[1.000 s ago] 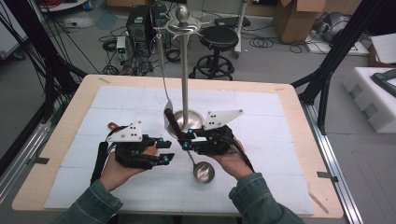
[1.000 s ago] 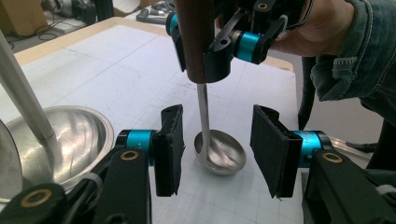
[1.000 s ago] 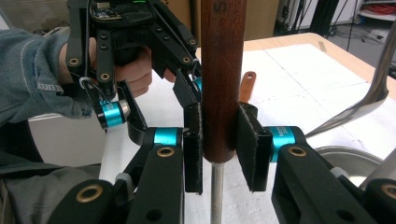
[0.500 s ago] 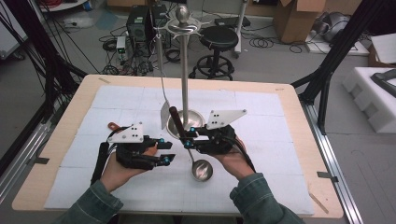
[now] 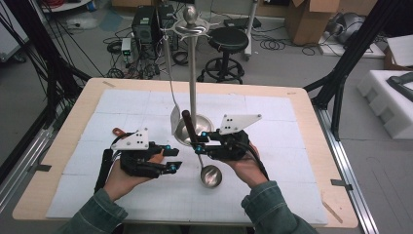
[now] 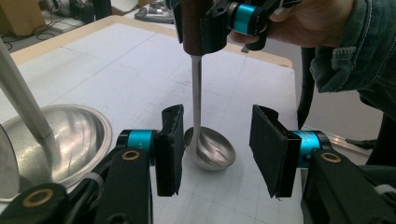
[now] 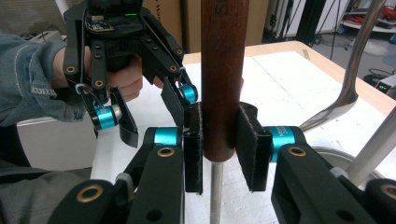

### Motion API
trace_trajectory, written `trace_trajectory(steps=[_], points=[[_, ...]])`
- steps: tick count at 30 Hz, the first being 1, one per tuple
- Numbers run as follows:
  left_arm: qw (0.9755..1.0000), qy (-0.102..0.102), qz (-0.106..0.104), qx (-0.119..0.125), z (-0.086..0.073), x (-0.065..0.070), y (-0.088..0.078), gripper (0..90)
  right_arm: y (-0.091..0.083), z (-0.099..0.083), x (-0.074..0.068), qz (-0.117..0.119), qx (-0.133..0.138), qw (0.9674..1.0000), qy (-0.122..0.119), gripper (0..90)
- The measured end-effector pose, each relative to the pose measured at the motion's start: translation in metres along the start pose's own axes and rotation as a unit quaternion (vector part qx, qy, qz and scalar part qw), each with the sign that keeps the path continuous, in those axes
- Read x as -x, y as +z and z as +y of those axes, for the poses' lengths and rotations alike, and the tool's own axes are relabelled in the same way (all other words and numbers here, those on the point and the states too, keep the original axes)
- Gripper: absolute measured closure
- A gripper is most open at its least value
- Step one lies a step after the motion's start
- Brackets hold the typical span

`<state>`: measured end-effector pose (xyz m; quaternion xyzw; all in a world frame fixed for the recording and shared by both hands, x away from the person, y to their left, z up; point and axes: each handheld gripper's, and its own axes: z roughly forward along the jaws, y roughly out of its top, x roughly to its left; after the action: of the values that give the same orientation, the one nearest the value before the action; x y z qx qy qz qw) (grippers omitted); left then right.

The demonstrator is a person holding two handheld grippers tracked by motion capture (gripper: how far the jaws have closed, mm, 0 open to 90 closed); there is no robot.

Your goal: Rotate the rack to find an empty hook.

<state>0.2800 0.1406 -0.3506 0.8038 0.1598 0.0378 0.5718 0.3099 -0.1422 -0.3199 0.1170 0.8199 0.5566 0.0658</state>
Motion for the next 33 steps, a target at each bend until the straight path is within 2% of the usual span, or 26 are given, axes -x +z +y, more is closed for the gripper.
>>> trace_trajectory(steps=[10, 33], points=[[1.0000, 0.002, -0.005, -0.001, 0.000, 0.000, 0.001, 54.8, -0.006, -0.002, 0.000, -0.004, 0.010, 0.9999, 0.001, 74.3], [1.0000, 0.006, 0.001, -0.004, -0.003, 0.002, -0.004, 51.4, -0.025, -0.002, 0.007, -0.020, 0.023, 0.9995, 0.004, 74.3]])
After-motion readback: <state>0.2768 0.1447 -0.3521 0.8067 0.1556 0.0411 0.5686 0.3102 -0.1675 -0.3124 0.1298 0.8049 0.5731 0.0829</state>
